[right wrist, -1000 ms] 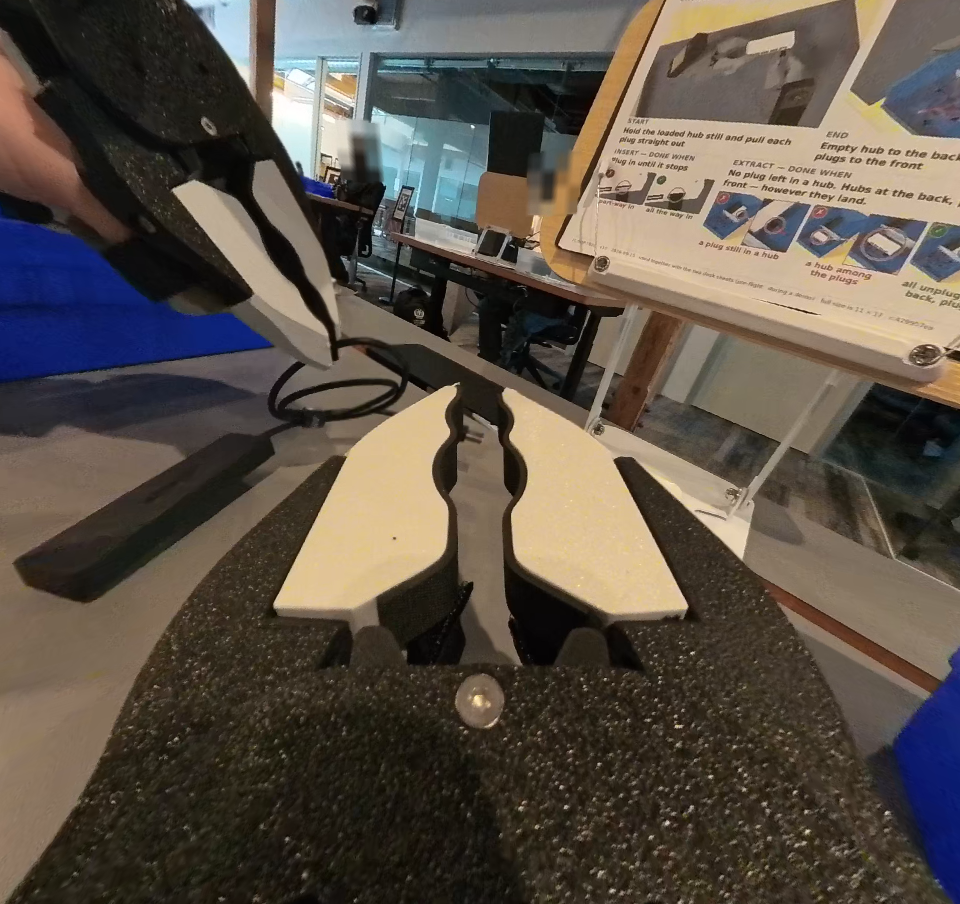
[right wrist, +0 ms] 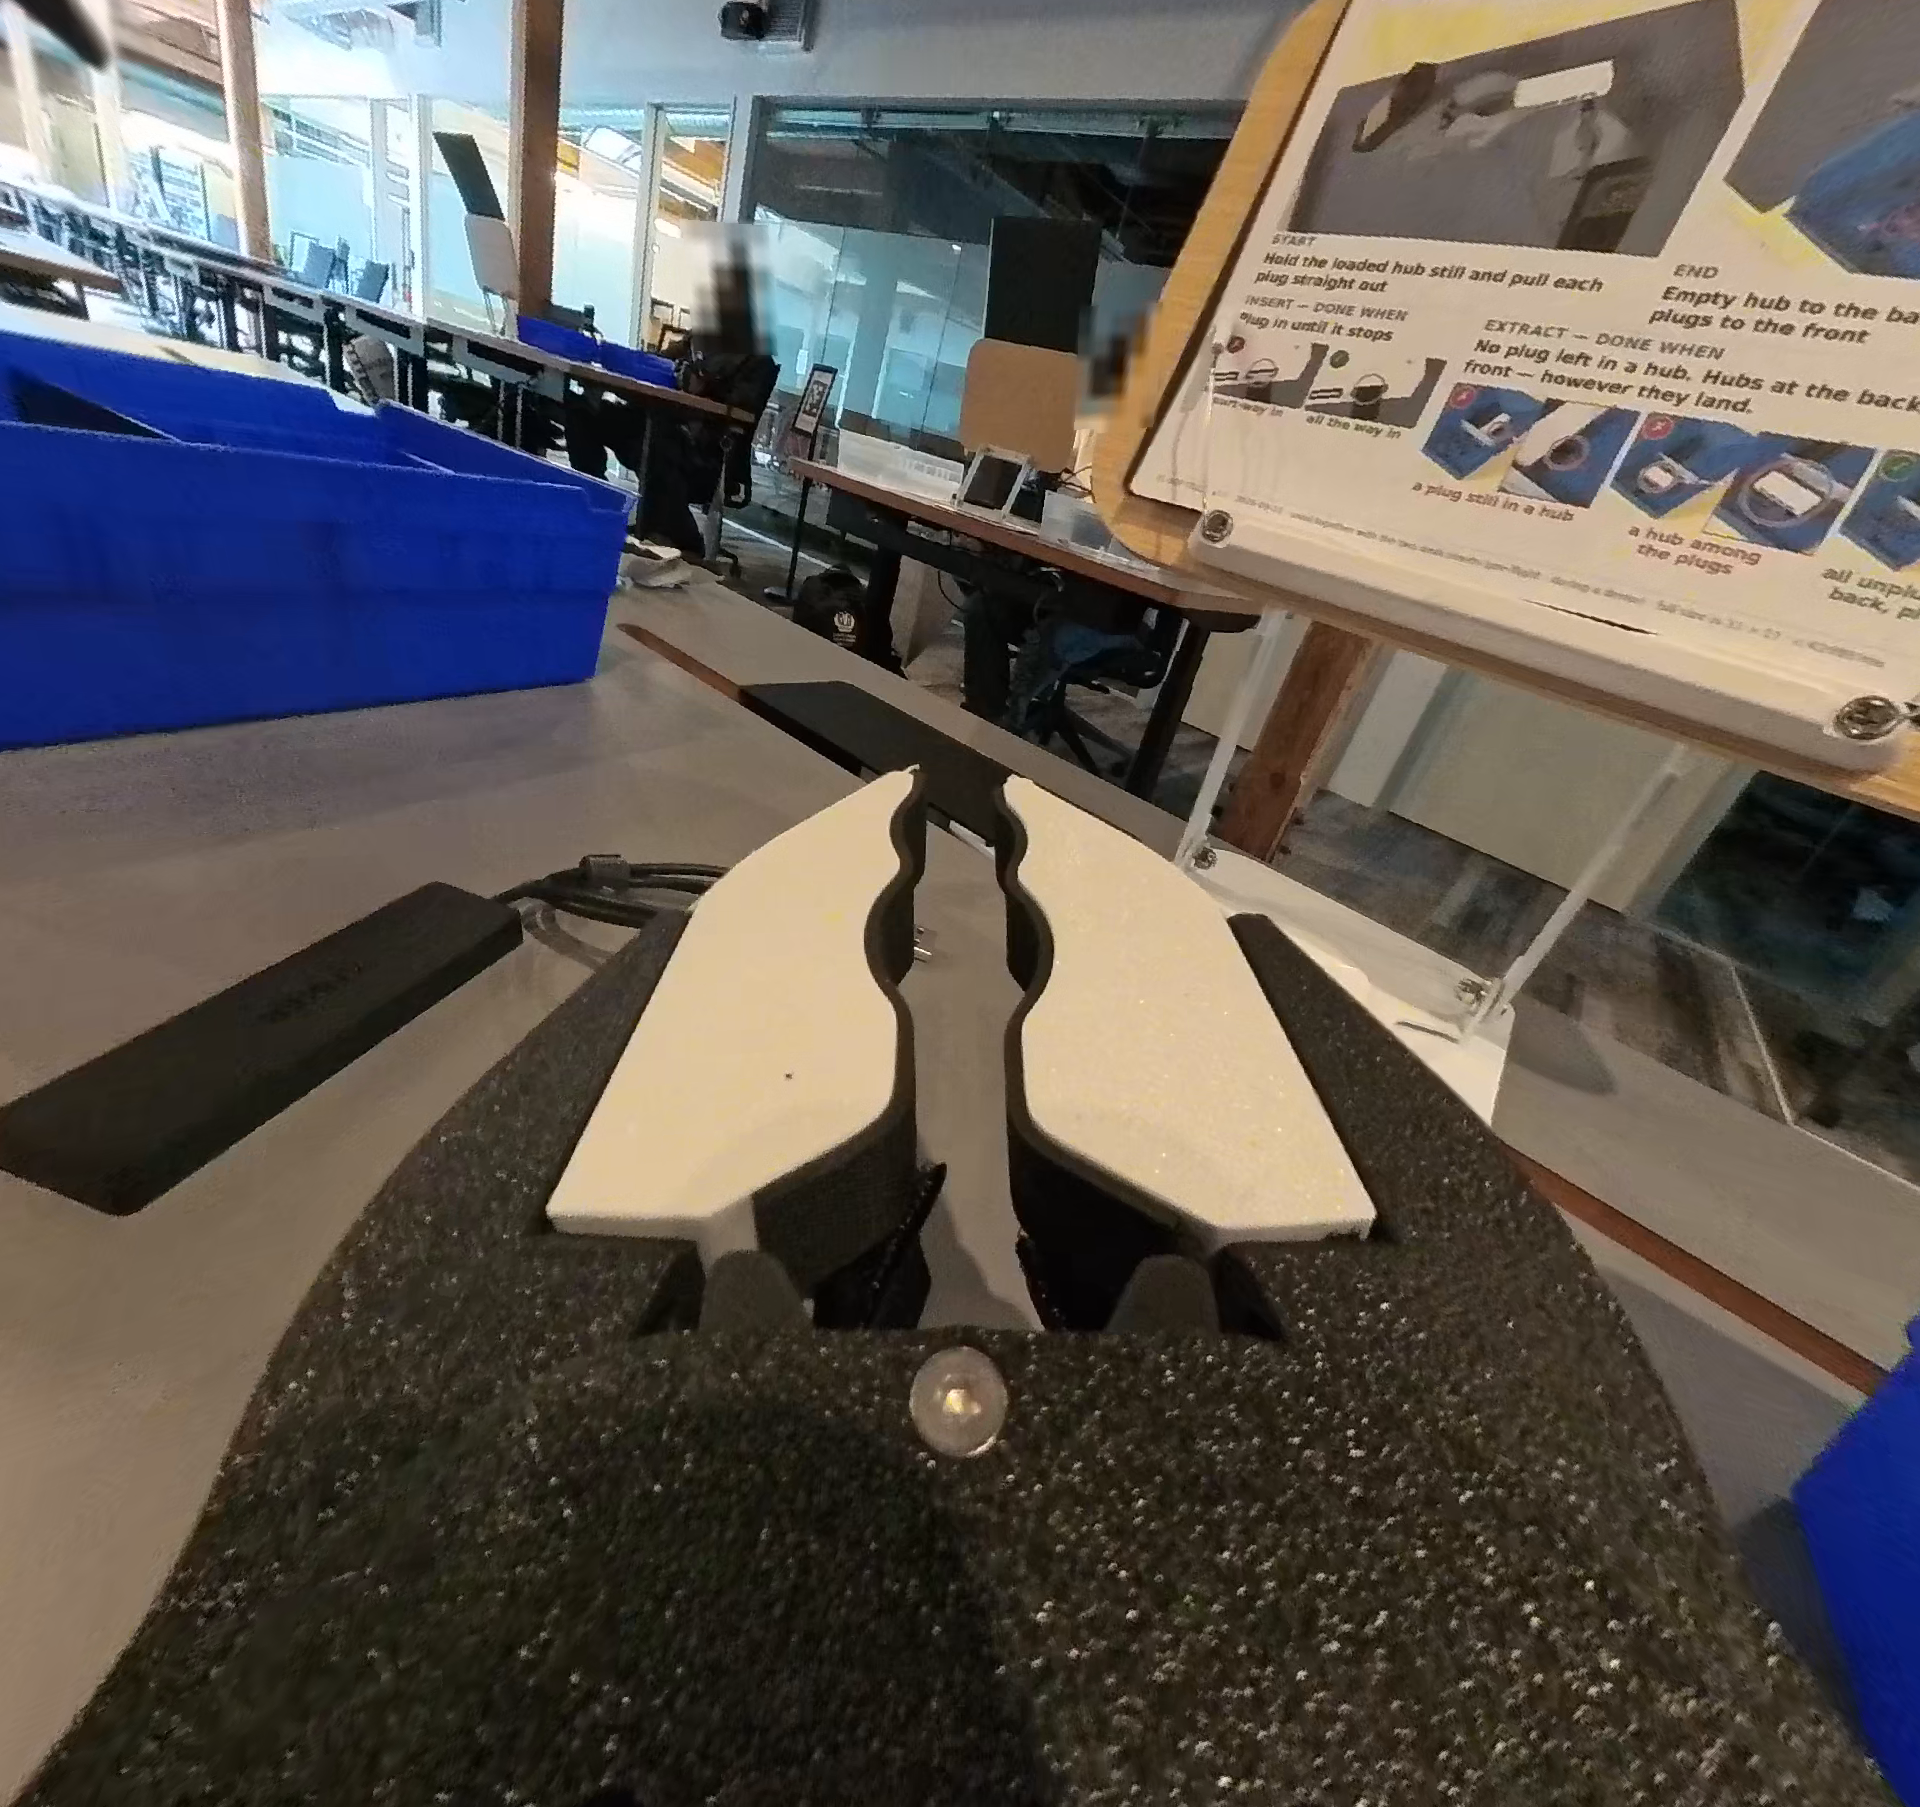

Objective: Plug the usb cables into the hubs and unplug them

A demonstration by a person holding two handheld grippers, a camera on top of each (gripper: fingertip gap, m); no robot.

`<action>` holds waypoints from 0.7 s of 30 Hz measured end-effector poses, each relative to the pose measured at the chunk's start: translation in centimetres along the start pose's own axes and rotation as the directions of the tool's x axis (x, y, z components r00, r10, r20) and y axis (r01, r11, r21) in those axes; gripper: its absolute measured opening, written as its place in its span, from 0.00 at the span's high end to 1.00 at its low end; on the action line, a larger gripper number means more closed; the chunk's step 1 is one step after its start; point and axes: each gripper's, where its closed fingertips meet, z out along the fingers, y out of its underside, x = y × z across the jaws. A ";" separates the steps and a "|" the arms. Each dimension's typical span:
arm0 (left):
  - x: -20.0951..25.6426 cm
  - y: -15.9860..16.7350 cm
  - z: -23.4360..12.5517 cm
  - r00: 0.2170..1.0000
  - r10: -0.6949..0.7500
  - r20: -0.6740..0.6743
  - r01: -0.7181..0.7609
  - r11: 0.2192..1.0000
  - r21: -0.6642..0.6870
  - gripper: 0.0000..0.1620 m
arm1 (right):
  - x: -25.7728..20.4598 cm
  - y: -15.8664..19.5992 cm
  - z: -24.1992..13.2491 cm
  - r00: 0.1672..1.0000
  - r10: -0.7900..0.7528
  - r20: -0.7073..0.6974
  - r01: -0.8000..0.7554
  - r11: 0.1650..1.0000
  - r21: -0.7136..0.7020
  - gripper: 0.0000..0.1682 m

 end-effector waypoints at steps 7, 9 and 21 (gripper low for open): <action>-3.7 12.7 -3.1 0.955 0.278 -0.103 -0.295 0.857 -0.423 0.78 | -0.1 0.0 0.0 1.000 -0.005 0.001 0.005 1.000 -0.004 0.93; -3.9 15.1 -2.9 0.945 0.293 -0.148 -0.327 0.814 -0.480 0.79 | -0.1 0.1 0.0 1.000 -0.004 0.000 0.004 1.000 -0.004 0.93; -3.2 15.0 4.1 0.884 0.452 -0.119 -0.465 0.824 -0.324 0.82 | 0.0 0.1 0.0 1.000 0.001 0.001 -0.001 1.000 -0.005 0.93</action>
